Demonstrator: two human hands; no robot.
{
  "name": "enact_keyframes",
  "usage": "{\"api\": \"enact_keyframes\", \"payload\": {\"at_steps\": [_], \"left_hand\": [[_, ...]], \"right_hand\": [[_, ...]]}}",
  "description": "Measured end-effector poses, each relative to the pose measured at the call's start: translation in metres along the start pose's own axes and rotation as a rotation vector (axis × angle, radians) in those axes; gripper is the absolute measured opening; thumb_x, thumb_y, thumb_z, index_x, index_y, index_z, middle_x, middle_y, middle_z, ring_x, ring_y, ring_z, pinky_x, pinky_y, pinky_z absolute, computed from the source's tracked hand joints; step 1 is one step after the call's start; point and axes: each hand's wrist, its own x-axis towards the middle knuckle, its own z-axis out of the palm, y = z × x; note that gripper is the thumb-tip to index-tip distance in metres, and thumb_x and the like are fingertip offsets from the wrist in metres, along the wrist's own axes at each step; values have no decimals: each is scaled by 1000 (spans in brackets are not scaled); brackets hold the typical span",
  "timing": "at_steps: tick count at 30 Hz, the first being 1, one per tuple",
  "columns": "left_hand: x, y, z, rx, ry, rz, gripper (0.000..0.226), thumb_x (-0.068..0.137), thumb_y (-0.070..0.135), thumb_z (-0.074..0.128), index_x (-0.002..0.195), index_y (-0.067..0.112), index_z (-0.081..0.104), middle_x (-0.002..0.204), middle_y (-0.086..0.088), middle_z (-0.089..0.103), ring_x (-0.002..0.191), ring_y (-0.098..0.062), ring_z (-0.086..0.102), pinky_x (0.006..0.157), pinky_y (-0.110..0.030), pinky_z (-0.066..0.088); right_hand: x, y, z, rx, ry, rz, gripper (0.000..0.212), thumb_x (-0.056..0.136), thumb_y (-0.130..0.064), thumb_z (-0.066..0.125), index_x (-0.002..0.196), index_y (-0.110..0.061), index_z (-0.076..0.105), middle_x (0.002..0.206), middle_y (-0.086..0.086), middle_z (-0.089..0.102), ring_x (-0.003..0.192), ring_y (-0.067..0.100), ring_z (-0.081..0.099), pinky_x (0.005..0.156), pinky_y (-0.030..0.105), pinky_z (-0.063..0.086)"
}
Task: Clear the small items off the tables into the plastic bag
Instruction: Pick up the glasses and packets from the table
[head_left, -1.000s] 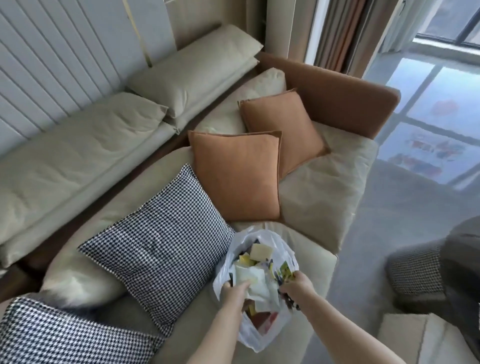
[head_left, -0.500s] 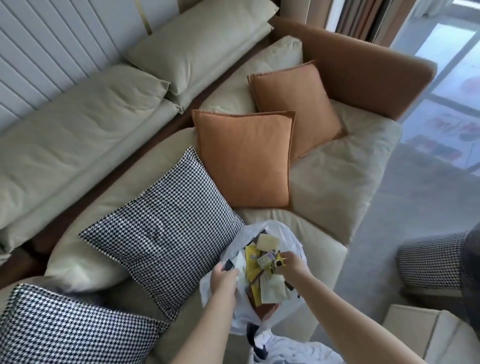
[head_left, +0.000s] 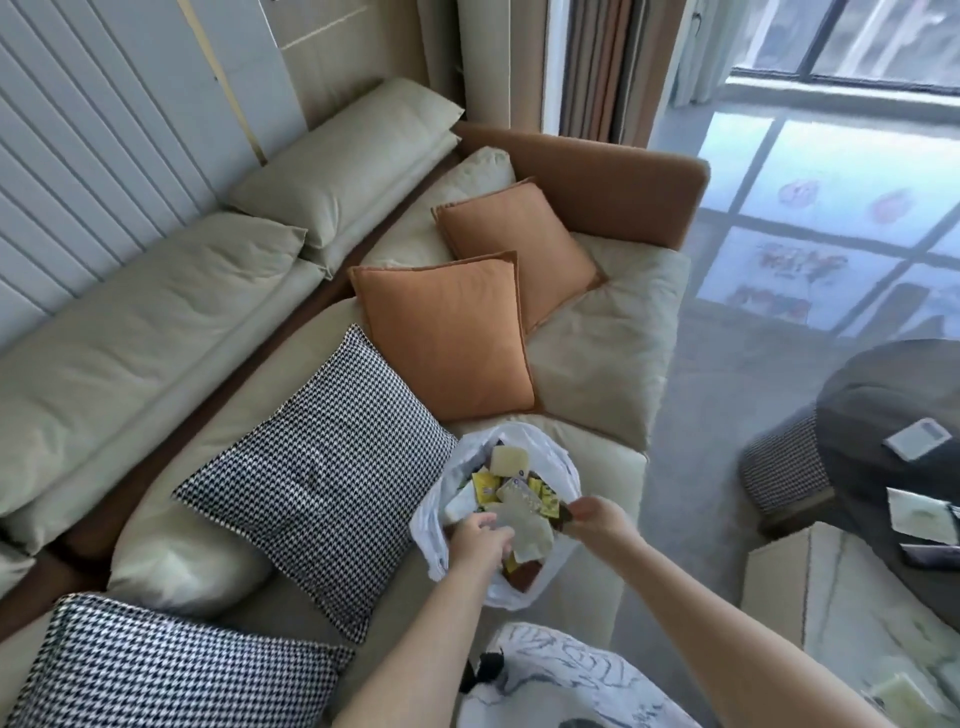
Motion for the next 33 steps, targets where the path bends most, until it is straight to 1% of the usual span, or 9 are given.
{"api": "enact_keyframes", "payload": {"at_steps": [3, 6, 8, 13, 18, 21, 23, 29, 33], "left_hand": [[-19, -9, 17, 133, -56, 57, 39, 85, 14, 59, 124, 13, 55, 110, -9, 65, 84, -18, 62, 74, -29, 50], [-37, -18, 43, 260, -115, 97, 37, 85, 16, 60, 121, 12, 56, 101, -10, 66, 78, -18, 60, 69, -29, 51], [-51, -22, 65, 361, -177, 133, 36, 85, 14, 61, 121, 7, 56, 108, -15, 65, 83, -23, 61, 78, -36, 52], [-89, -34, 128, 683, -319, 286, 35, 87, 16, 59, 119, 3, 57, 119, -13, 62, 107, -30, 62, 93, -35, 50], [-129, -55, 196, 925, -444, 399, 31, 89, 17, 58, 117, 3, 59, 117, -16, 64, 104, -27, 63, 85, -28, 49], [-151, -70, 238, 1078, -473, 476, 31, 88, 28, 59, 116, 13, 63, 117, -6, 66, 107, -21, 62, 88, -25, 47], [-168, -80, 266, 1147, -512, 509, 32, 88, 35, 58, 115, 18, 63, 116, -1, 67, 107, -18, 62, 91, -25, 47], [-211, -113, 342, 1206, -625, 570, 18, 87, 38, 59, 98, 25, 65, 105, 2, 68, 96, -19, 66, 87, -31, 52], [-224, -133, 382, 1199, -653, 569, 17, 84, 38, 60, 96, 26, 65, 100, 3, 70, 90, -13, 65, 75, -23, 48]], "right_hand": [[-34, 27, -12, -3, 74, -6, 34, 82, -18, 64, 115, -13, 61, 111, 5, 64, 92, 17, 57, 74, 22, 43], [-64, 61, -24, -1, 132, 18, 38, 84, -20, 62, 122, -13, 59, 119, 2, 62, 108, 17, 58, 78, 17, 39], [-84, 85, -33, 0, 172, 46, 35, 85, -21, 60, 119, -15, 60, 119, 2, 63, 108, 16, 58, 75, 16, 38], [-135, 153, -55, -35, 278, 138, 25, 87, -25, 53, 108, -17, 63, 115, 3, 66, 107, 20, 60, 88, 27, 47], [-181, 225, -77, 35, 358, 243, 25, 89, -27, 49, 109, -20, 62, 119, 4, 63, 113, 22, 57, 91, 29, 46], [-208, 272, -90, 106, 396, 281, 25, 91, -25, 50, 112, -18, 63, 120, 5, 63, 113, 22, 57, 92, 28, 45], [-229, 302, -99, 154, 427, 318, 19, 91, -26, 50, 104, -20, 63, 118, 6, 63, 110, 23, 58, 91, 30, 46], [-284, 389, -123, 242, 538, 427, 24, 92, -31, 48, 108, -20, 62, 115, 4, 64, 106, 23, 59, 89, 34, 49], [-299, 440, -133, 297, 560, 503, 26, 90, -29, 49, 110, -21, 62, 115, 3, 64, 106, 22, 59, 89, 32, 48]]}}
